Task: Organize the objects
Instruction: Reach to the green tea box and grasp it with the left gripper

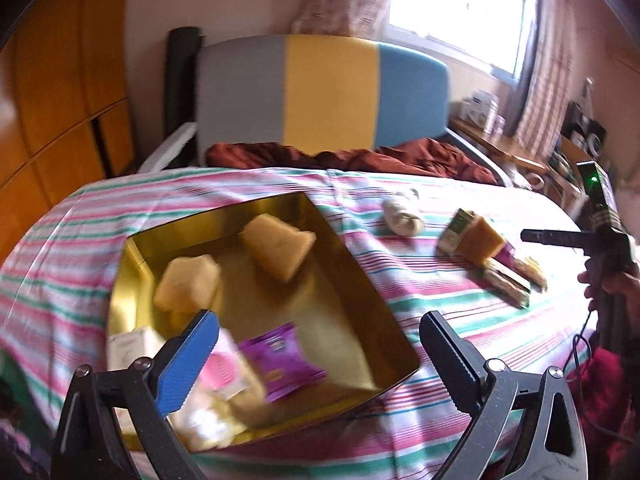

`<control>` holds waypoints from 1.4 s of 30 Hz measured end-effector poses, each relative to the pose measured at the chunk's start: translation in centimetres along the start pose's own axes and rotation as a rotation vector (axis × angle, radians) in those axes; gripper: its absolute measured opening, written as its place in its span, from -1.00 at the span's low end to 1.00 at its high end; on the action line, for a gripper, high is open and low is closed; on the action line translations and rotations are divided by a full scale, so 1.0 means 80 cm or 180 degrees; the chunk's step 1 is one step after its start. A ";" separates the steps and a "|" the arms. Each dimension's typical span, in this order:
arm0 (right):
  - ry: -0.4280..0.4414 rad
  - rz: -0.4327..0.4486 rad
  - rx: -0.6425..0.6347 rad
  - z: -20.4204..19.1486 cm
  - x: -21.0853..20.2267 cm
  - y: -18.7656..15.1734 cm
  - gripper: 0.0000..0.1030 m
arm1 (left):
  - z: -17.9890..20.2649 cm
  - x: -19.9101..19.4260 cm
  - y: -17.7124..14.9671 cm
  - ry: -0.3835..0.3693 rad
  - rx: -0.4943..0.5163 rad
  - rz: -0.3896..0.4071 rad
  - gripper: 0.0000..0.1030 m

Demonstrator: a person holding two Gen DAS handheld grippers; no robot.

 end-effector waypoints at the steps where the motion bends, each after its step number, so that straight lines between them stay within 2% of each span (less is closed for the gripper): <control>1: 0.0019 0.0011 0.0137 0.015 0.003 -0.005 0.55 | 0.010 0.004 0.003 -0.0014 0.0053 -0.0016 0.99; 4: 0.0127 -0.0114 0.0615 0.052 0.018 -0.024 0.55 | 0.043 0.018 0.013 -0.0055 0.0220 -0.0048 0.99; 6: 0.0186 -0.0037 0.0777 0.063 0.013 -0.021 0.55 | 0.066 0.033 0.020 -0.0052 0.0358 -0.0098 0.99; 9: 0.0186 0.0032 0.0833 0.071 0.005 -0.020 0.55 | 0.099 0.061 0.027 -0.0083 0.0489 -0.0219 0.99; 18: 0.0305 -0.0151 0.0830 0.065 0.018 -0.026 0.55 | 0.169 0.145 0.028 -0.0123 0.0822 -0.0633 0.99; 28: 0.0523 -0.0524 0.0466 0.027 0.045 -0.036 0.55 | 0.195 0.210 0.038 -0.0071 0.0998 -0.0898 0.99; 34: 0.0529 -0.0719 0.0070 -0.002 0.062 -0.043 0.56 | 0.223 0.235 0.045 -0.0150 0.1278 -0.0882 0.97; 38: 0.0402 -0.0799 -0.0177 -0.014 0.071 -0.046 0.56 | 0.235 0.256 0.049 -0.0215 0.1480 -0.0910 0.61; 40: 0.0332 -0.0822 -0.0245 -0.015 0.075 -0.048 0.56 | 0.240 0.267 0.052 -0.0255 0.1549 -0.0925 0.59; 42: 0.0342 -0.0824 -0.0249 -0.014 0.077 -0.047 0.57 | 0.244 0.279 0.053 -0.0282 0.1625 -0.0940 0.47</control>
Point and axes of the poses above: each gripper's, at about its wrist camera, not at the fingertips, and x roughly the way its jaws point, z to its right, y to its top, the point moved 5 cm from there along x, roughly the way its jaws point, and after that the axes turned 9 degrees about -x, right-handed, at the moved point
